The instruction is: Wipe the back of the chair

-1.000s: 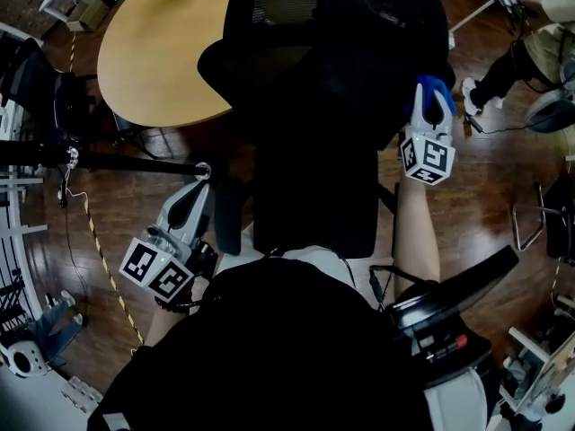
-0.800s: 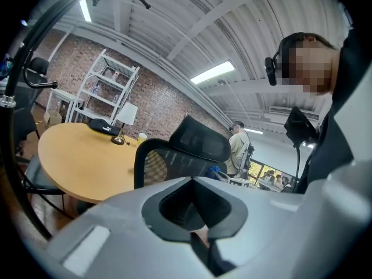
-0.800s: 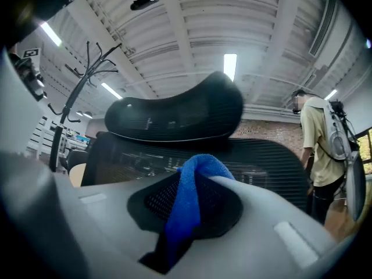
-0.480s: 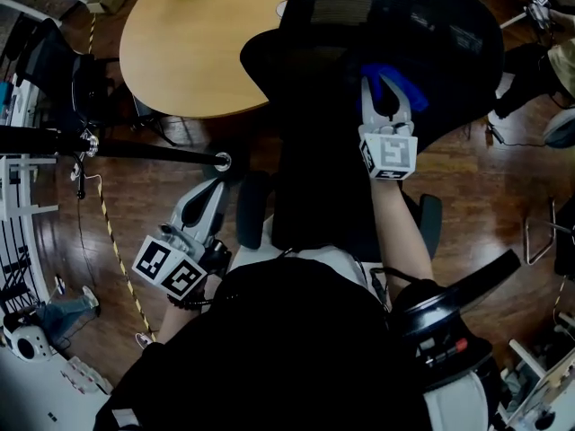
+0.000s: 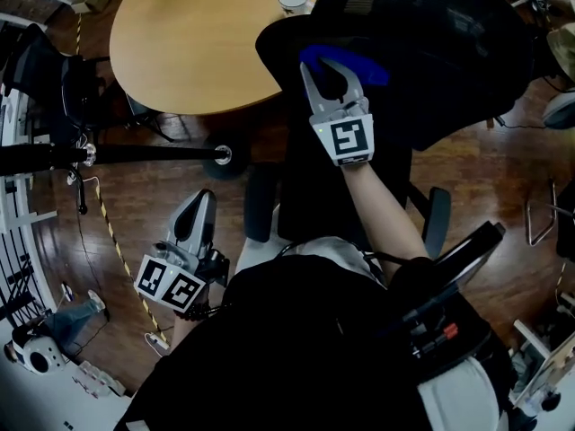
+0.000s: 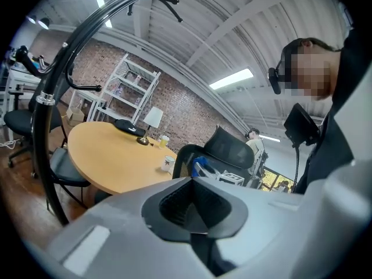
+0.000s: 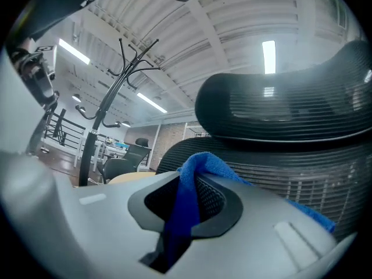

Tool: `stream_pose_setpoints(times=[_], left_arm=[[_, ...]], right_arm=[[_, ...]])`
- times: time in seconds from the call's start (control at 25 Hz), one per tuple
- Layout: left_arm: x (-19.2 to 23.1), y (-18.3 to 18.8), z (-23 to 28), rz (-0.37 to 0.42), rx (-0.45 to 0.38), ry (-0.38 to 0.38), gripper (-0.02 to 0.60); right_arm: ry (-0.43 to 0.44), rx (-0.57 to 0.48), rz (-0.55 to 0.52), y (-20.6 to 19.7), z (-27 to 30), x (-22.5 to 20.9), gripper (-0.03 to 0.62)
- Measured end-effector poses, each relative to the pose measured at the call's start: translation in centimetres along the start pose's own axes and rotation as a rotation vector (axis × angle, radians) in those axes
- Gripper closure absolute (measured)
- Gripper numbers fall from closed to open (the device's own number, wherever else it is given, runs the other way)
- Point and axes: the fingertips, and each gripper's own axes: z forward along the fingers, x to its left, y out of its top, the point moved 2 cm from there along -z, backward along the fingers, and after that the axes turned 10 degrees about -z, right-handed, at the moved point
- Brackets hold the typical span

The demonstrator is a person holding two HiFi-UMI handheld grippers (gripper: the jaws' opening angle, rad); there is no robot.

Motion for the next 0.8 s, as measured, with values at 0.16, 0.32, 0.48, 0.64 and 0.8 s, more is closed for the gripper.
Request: stream_pose_setpoints(times=[0.16, 0.32, 0.48, 0.64, 0.8], left_arm=[[1.3, 0.7, -0.7, -0.002, -0.007, 0.006, 0.575], [0.6, 0.7, -0.2, 0.022, 0.006, -0.037, 0.575], [-1.5, 0.5, 1.5, 0.033, 0.028, -0.116, 0.575], [-3.7, -0.9, 3.4, 0.028, 0.062, -0.178, 0.575], [-6.2, -2.5, 5.9, 0.019, 0.106, -0.235, 0.575]], right_arm=[[0.045, 0.034, 0.029, 0.6, 2.1, 3.0, 0.546], [0.114, 0.036, 0.069, 1.4, 1.3, 4.2, 0.546], [0.092, -0.023, 0.031, 3.1, -4.2, 1.5, 0.546], [-0.058, 0.037, 0.058, 1.8, -12.6, -4.2, 0.546], [-0.278, 0.212, 0.083, -1.4, -21.8, -11.9, 0.546]])
